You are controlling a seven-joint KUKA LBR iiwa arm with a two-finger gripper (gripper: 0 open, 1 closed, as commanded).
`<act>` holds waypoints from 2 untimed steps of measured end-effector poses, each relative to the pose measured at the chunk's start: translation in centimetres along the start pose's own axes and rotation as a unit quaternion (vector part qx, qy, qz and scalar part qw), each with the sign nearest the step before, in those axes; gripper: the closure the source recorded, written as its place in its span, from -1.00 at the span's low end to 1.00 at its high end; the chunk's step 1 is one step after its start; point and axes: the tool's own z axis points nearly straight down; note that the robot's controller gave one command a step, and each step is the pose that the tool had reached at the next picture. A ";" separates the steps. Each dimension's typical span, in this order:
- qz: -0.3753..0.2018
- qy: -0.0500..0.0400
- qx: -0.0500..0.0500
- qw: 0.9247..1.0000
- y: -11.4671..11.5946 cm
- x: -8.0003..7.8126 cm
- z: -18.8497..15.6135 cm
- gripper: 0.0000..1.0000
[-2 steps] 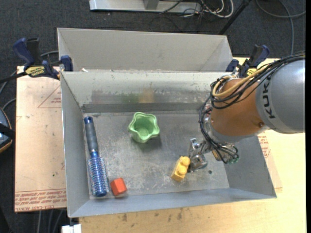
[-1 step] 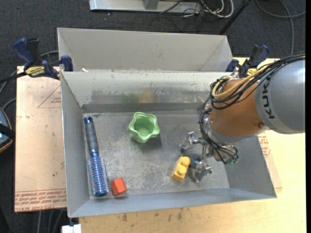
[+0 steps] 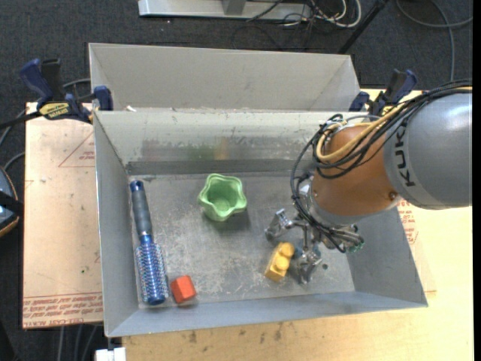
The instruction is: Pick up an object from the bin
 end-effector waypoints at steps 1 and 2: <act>0.000 0.000 -0.001 1.000 0.1 -0.1 -0.2 1.00; -0.018 0.000 -0.002 1.000 -1.3 1.3 -15.9 1.00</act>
Offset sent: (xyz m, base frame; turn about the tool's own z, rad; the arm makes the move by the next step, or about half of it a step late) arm 0.0000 0.0000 0.0000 0.0000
